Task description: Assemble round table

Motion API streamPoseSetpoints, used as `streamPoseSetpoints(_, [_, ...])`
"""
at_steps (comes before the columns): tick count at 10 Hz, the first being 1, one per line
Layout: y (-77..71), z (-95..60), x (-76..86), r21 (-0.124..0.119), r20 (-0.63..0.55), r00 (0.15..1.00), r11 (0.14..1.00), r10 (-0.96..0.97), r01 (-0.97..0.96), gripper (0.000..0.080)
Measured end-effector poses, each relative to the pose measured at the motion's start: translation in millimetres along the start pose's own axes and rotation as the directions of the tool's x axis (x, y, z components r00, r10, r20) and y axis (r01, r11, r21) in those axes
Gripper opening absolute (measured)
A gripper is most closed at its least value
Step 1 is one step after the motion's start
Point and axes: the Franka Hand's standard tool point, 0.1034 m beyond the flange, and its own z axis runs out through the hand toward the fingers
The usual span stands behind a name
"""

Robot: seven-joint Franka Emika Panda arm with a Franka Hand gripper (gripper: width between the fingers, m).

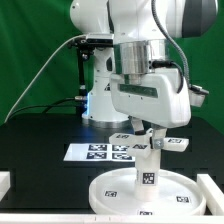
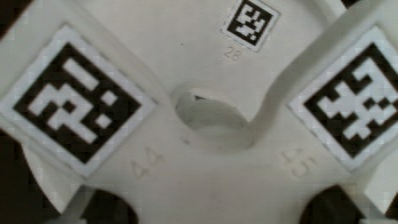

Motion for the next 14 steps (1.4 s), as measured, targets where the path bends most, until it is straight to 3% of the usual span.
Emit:
streamPoseSetpoints(1, [-0.1, 0.1, -0.5, 0.000, 0.000, 1.000, 1.000, -0.008, 0.008, 0.0442])
streamPoseSetpoints(2, [-0.1, -1.7, -1.1, -0.008, 0.004, 0.998, 0.998, -0.064, 0.064, 0.0595])
streamPoseSetpoints(3, [-3.0, -10.1, -3.4, -0.013, 0.022, 0.985, 0.985, -0.173, 0.173, 0.0637])
streamPoseSetpoints(5, [-8.5, -22.3, -3.3, 0.001, 0.028, 0.924, 0.924, -0.382, 0.382, 0.0647])
streamPoseSetpoints(7, [-10.2, -24.7, -6.0, 0.009, 0.037, 0.793, 0.793, -0.609, 0.609, 0.0649])
streamPoseSetpoints(10, [-9.5, -23.7, -5.4, 0.013, 0.036, 0.684, 0.685, -0.729, 0.729, 0.0649])
streamPoseSetpoints(11, [-9.7, -23.2, -4.3, 0.008, 0.029, 0.577, 0.578, -0.816, 0.816, 0.0649])
streamPoseSetpoints(12, [-9.7, -22.9, -1.9, -0.010, 0.023, 0.392, 0.392, -0.920, 0.920, 0.0649])
streamPoseSetpoints(14, [-8.7, -24.2, 1.3, -0.008, 0.033, 0.139, 0.139, -0.990, 0.990, 0.0649])
